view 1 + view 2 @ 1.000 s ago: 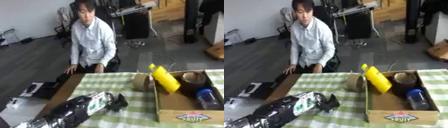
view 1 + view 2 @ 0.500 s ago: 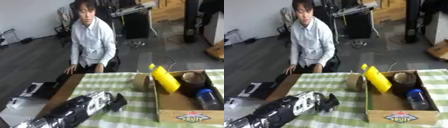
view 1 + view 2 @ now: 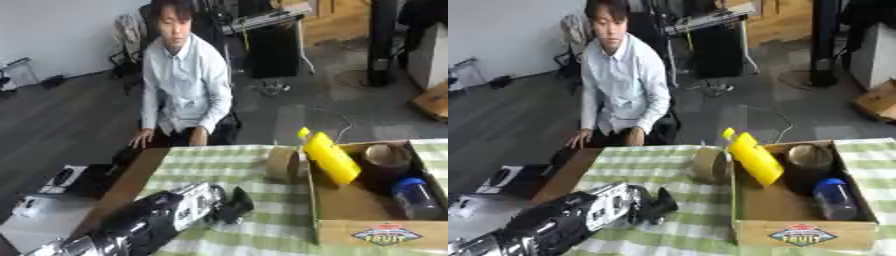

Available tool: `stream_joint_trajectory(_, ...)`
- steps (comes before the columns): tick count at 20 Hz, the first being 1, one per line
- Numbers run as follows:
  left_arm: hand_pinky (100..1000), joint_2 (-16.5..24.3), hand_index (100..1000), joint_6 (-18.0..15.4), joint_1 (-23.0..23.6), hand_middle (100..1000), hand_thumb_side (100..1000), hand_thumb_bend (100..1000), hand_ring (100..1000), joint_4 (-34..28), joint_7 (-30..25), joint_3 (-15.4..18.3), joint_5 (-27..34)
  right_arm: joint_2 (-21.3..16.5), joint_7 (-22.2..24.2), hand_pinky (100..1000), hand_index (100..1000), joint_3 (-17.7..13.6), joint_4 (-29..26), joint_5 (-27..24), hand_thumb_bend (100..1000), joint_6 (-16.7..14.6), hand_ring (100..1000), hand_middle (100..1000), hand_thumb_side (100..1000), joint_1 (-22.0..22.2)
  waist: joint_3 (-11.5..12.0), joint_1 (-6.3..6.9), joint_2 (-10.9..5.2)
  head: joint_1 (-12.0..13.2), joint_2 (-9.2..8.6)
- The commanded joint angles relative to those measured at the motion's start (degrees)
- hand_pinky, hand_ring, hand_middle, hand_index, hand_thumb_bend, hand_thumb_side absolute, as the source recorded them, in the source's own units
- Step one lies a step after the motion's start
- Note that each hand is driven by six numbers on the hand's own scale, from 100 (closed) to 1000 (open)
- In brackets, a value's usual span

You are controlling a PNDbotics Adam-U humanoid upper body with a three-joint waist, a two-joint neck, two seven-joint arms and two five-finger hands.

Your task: Pick up objects on the table and place them in the box.

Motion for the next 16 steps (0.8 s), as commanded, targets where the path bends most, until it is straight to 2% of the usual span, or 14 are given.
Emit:
stream_joint_trajectory(1, 663, 1.95, 557, 5.34, -0.86, 366, 649, 100, 550, -1.32, -4.01, 1.35, 0.04, -0.93, -3.0, 887, 853, -0.43, -0.89, -0.09, 100, -2.93, 972, 817, 1000, -0.5, 0.2, -0.62, -0.7, -0.03, 0.02)
stream_joint_trajectory(2, 646, 2.13, 553, 5.47, -0.72, 358, 676, 100, 540, -1.85, -3.58, 1.48, 0.27, -0.91, -3.0, 888, 853, -0.42, -0.89, -0.06, 100, -2.93, 972, 817, 1000, -0.49, 0.2, -0.63, -0.7, -0.04, 0.02)
stream_joint_trajectory(4, 634, 2.76, 549, 5.97, -0.39, 350, 630, 100, 531, -3.64, -2.39, 2.03, 0.89, -0.9, -3.08, 888, 852, -0.45, -0.89, -0.02, 100, -2.91, 972, 817, 1000, -0.46, 0.24, -0.65, -0.69, -0.07, 0.01)
stream_joint_trajectory(8, 629, 4.3, 544, 8.0, 0.22, 341, 620, 100, 523, -7.68, -0.31, 3.14, 2.36, -0.93, -3.24, 888, 852, -0.51, -0.89, 0.11, 100, -2.92, 972, 817, 1000, -0.39, 0.35, -0.68, -0.71, -0.13, -0.06)
stream_joint_trajectory(16, 611, 6.78, 536, 10.67, 0.58, 312, 612, 100, 499, -12.14, 0.46, 4.21, 3.86, -0.99, -3.47, 889, 852, -0.56, -0.89, 0.34, 100, -2.82, 973, 817, 1000, -0.28, 0.5, -0.58, -0.78, -0.36, 0.07)
